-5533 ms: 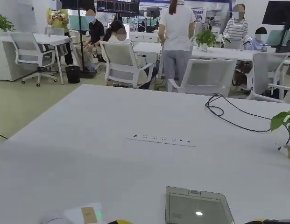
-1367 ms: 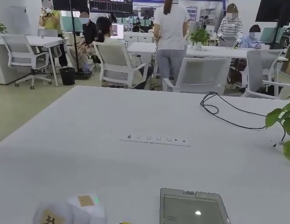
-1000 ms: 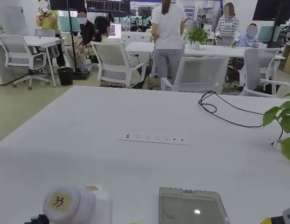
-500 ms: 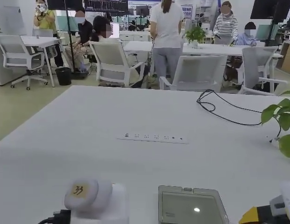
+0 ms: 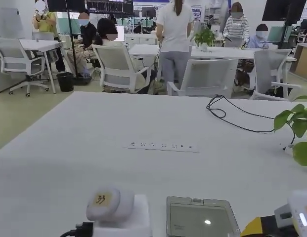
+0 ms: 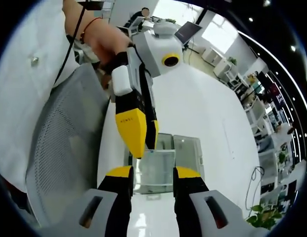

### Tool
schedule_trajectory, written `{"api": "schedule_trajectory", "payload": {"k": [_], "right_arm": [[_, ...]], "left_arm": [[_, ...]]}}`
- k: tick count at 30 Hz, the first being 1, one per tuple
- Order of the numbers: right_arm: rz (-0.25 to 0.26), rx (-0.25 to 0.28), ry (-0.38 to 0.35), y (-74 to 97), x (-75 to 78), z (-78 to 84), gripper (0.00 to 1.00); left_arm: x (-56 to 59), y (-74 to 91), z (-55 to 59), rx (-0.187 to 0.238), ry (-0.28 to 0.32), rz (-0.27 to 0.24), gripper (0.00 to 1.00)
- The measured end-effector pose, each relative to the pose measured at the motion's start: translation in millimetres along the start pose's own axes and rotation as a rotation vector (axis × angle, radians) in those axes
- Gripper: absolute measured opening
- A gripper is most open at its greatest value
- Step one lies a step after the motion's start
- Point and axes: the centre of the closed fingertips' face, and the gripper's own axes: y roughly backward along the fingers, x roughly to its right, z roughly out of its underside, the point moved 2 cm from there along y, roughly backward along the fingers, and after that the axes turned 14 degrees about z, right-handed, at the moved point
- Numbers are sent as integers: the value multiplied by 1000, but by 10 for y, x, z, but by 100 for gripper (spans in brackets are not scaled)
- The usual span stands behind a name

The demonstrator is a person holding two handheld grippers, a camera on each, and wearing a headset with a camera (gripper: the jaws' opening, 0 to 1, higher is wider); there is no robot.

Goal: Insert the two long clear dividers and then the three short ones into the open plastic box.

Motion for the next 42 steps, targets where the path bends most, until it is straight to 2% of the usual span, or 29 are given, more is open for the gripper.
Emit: {"api": "schedule_trajectory", "payload": {"k": [16,27,36,42], "right_arm": [[-15,5,40,6,-63,-84,33],[-11,2,50,17,-62,-83,33],[-8,2,70,15,-67,-77,33],[2,4,65,15,-45,-85,34]], "left_arm": [[40,-53,-9,8,38,35,8],[68,-71,4,13,58,53,0],[51,-73,19,18,69,49,0],[38,-69,2,41,91,46,0]]}}
